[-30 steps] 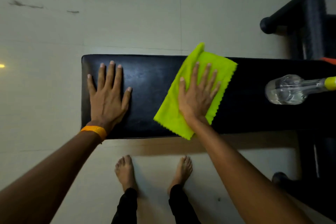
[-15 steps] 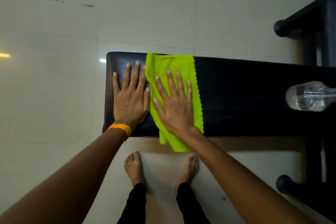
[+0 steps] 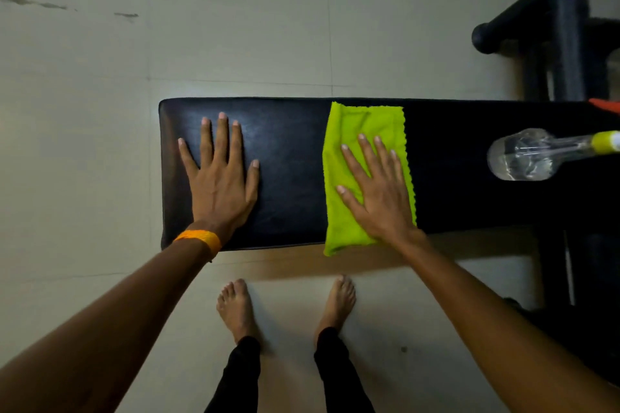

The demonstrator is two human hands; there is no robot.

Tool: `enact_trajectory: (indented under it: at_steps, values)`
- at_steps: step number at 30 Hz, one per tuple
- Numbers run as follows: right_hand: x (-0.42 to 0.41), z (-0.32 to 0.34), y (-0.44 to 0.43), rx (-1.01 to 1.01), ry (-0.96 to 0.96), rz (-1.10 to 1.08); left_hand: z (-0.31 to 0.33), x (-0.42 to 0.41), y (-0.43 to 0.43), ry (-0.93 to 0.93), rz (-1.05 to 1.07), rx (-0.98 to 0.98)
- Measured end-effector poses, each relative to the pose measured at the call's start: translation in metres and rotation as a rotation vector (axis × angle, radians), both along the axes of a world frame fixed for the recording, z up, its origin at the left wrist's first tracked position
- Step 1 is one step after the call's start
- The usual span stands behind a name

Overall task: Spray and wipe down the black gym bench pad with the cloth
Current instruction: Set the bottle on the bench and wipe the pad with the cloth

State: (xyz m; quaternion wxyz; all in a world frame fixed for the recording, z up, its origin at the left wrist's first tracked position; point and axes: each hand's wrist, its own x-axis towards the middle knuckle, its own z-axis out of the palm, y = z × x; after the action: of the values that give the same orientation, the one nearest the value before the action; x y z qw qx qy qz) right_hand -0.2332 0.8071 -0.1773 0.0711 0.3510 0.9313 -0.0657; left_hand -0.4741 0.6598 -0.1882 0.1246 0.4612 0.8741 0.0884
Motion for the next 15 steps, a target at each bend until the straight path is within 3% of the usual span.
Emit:
enact_trajectory:
  at_steps: [2, 6, 7, 9, 11, 12, 15]
  values:
    - [0.019, 0.001, 0.04, 0.012, 0.015, -0.047, 0.004, 0.016, 0.013, -0.007, -0.092, 0.014]
    - [0.013, -0.003, 0.033, 0.098, 0.085, -0.575, 0.004, 0.057, 0.042, -0.007, -0.145, 0.001]
    - [0.008, -0.004, 0.015, 0.096, 0.066, -0.571, 0.003, 0.066, 0.048, -0.01, -0.127, -0.004]
    - [0.016, -0.002, -0.014, 0.06, 0.022, -0.295, 0.001, 0.082, 0.057, -0.008, -0.125, -0.004]
    - [0.048, 0.0, 0.004, 0.004, 0.028, -0.007, 0.001, 0.095, 0.064, -0.014, -0.159, 0.018]
    - [0.065, 0.0, 0.024, -0.002, 0.041, 0.023, 0.002, 0.101, 0.067, -0.017, -0.183, 0.029]
    - [0.092, 0.001, 0.072, 0.015, 0.079, -0.312, 0.003, 0.119, 0.08, -0.023, -0.236, 0.021]
